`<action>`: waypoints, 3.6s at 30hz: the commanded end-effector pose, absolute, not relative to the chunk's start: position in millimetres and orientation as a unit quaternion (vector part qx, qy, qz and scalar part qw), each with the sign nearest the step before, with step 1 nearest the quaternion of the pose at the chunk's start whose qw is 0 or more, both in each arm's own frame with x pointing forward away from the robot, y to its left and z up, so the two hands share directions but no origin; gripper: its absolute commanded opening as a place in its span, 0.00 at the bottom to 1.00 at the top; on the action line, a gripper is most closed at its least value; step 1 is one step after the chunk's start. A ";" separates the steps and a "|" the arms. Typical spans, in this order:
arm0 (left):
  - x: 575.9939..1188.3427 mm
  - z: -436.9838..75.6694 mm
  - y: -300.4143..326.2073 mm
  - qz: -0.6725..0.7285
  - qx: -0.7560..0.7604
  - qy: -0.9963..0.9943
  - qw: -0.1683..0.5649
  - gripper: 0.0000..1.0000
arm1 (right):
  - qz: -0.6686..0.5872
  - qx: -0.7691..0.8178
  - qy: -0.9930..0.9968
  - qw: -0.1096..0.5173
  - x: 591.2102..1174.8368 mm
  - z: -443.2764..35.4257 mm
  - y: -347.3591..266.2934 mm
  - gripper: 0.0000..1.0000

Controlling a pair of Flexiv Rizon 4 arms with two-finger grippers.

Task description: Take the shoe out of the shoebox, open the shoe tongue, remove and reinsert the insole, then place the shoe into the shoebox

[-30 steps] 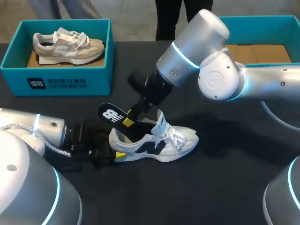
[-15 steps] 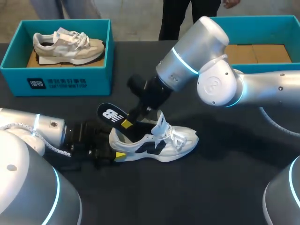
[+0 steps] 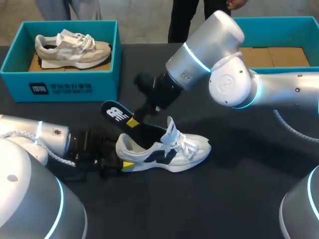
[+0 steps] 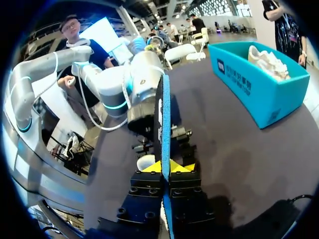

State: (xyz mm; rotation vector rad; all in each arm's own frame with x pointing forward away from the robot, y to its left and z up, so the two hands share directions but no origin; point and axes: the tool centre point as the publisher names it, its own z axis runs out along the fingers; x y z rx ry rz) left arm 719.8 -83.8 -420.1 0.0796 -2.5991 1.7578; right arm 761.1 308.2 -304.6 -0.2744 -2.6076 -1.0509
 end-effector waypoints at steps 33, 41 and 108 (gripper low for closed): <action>718.9 -423.3 -85.4 0.560 0.026 -0.828 0.000 0.00 | -0.465 -0.115 -0.874 0.080 787.2 -237.4 305.6 0.00; 718.9 -423.3 -85.4 0.560 0.026 -0.828 0.000 0.00 | -0.532 -0.100 -0.836 0.092 810.3 -185.4 307.6 0.00; 718.9 -423.3 -85.4 0.560 0.026 -0.828 0.000 0.00 | -0.651 -0.067 -0.738 0.165 712.2 -45.2 231.8 0.00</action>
